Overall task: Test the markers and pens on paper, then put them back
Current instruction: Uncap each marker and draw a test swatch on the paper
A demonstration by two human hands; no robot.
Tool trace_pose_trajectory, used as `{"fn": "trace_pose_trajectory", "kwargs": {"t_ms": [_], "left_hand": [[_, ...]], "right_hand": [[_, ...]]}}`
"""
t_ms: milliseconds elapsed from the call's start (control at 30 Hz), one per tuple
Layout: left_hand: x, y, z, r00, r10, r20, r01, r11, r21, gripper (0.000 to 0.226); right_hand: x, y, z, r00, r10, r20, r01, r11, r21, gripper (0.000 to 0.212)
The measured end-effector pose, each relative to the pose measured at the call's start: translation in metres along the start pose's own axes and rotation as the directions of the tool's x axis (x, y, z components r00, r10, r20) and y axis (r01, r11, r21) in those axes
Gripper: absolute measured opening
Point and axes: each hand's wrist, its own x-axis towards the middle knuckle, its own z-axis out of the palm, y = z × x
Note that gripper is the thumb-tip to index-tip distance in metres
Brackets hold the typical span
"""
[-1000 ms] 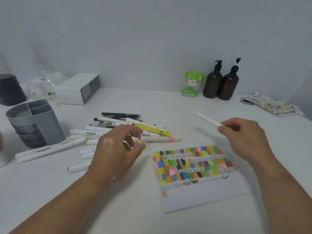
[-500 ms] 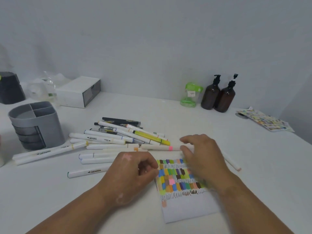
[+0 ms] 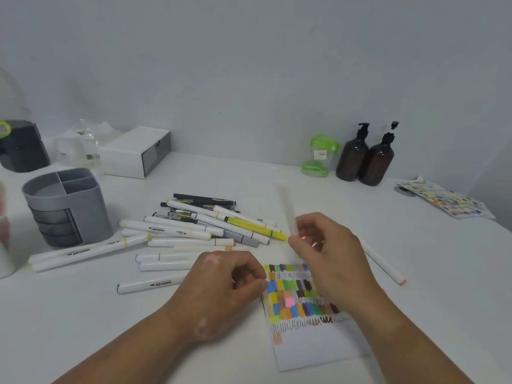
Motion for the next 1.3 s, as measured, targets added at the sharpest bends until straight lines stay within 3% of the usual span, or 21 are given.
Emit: {"fn": "trace_pose_trajectory", "kwargs": {"t_ms": [67, 167, 233, 333, 467, 567, 700, 1033, 1167, 1233, 1300], "left_hand": [[-0.001, 0.001, 0.001, 1.000, 0.012, -0.016, -0.012, 1.000, -0.003, 0.009], [-0.003, 0.006, 0.001, 0.999, 0.012, -0.051, -0.013, 0.999, -0.036, 0.018], [-0.004, 0.008, 0.001, 0.997, 0.024, -0.070, -0.027, 0.999, -0.045, 0.024], [-0.003, 0.011, 0.000, 0.994, 0.097, -0.043, -0.097, 0.995, 0.011, 0.014], [-0.002, 0.011, -0.001, 0.993, 0.117, -0.006, -0.116, 0.991, 0.069, 0.022], [-0.003, 0.012, 0.000, 0.994, 0.085, 0.071, -0.088, 0.995, 0.043, 0.016], [-0.006, 0.016, 0.005, 0.986, 0.105, 0.132, -0.106, 0.994, 0.003, 0.030], [-0.007, 0.018, 0.009, 0.979, 0.192, 0.069, -0.197, 0.977, 0.076, 0.042], [-0.007, 0.018, 0.010, 0.976, 0.215, 0.039, -0.217, 0.972, 0.087, 0.032], [-0.006, 0.019, 0.011, 0.978, 0.205, 0.043, -0.208, 0.971, 0.117, 0.031], [-0.005, 0.017, 0.009, 0.988, 0.144, 0.064, -0.154, 0.966, 0.206, 0.046]], "right_hand": [[-0.013, -0.009, -0.003, 0.975, 0.148, 0.168, -0.206, 0.890, 0.408, 0.015], [-0.022, -0.012, -0.007, 0.916, 0.168, 0.364, -0.372, 0.697, 0.613, 0.007], [-0.023, -0.013, -0.009, 0.911, 0.149, 0.385, -0.366, 0.723, 0.586, 0.013], [-0.024, -0.013, -0.008, 0.898, 0.117, 0.424, -0.332, 0.812, 0.480, 0.014], [-0.022, -0.012, -0.008, 0.909, 0.066, 0.411, -0.305, 0.778, 0.550, 0.009], [-0.022, -0.013, -0.010, 0.924, -0.005, 0.382, -0.213, 0.824, 0.526, 0.005], [-0.026, -0.018, -0.009, 0.917, -0.075, 0.393, -0.146, 0.852, 0.503, 0.007], [-0.028, -0.023, -0.004, 0.931, -0.043, 0.363, -0.187, 0.798, 0.574, 0.015], [-0.029, -0.021, -0.006, 0.922, -0.111, 0.371, -0.147, 0.786, 0.601, 0.014], [-0.027, -0.021, -0.009, 0.937, -0.112, 0.331, -0.104, 0.815, 0.571, 0.014], [-0.021, -0.015, -0.016, 0.973, -0.016, 0.230, -0.128, 0.793, 0.596, 0.014]]}}
